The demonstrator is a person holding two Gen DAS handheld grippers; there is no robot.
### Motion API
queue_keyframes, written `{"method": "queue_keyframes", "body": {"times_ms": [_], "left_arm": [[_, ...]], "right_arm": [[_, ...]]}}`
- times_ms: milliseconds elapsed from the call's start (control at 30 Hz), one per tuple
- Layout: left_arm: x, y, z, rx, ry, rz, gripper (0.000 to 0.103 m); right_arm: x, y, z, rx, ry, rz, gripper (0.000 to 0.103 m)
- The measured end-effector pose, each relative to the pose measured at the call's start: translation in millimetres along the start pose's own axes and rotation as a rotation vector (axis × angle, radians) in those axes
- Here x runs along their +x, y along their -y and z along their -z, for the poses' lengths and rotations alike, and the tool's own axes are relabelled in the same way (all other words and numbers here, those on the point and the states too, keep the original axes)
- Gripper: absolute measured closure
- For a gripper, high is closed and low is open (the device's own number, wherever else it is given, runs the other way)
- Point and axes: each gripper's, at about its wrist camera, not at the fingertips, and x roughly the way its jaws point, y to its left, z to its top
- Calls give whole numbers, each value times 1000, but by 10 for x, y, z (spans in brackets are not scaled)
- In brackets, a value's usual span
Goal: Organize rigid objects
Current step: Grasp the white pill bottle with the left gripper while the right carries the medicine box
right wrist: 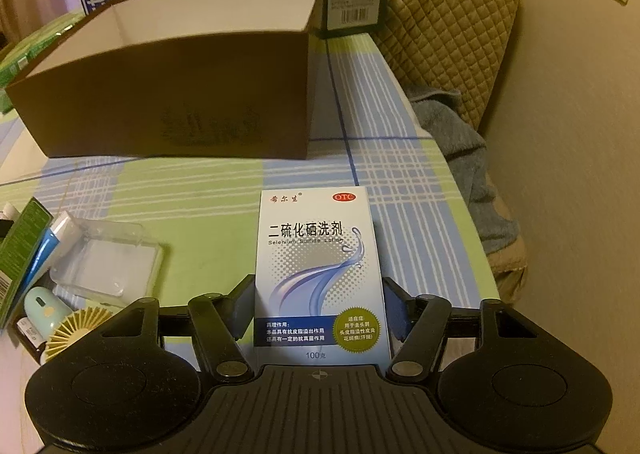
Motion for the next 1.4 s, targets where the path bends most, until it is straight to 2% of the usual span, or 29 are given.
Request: {"method": "queue_keyframes", "body": {"times_ms": [367, 567, 767, 1067, 1400], "left_arm": [[-490, -23, -89, -46, 87, -10, 81], [-794, 21, -321, -37, 169, -4, 81], [-951, 149, -642, 16, 230, 21, 81], [-901, 380, -1197, 71, 276, 52, 81], [-540, 668, -1837, 116, 260, 64, 81]], "right_arm": [[-355, -1, -180, -6, 46, -51, 42], [-650, -103, -389, -24, 106, -122, 42], [-828, -231, -669, -44, 166, -202, 42], [-769, -462, -1251, -91, 226, -256, 42], [-340, -555, -1881, -88, 243, -217, 42]]}}
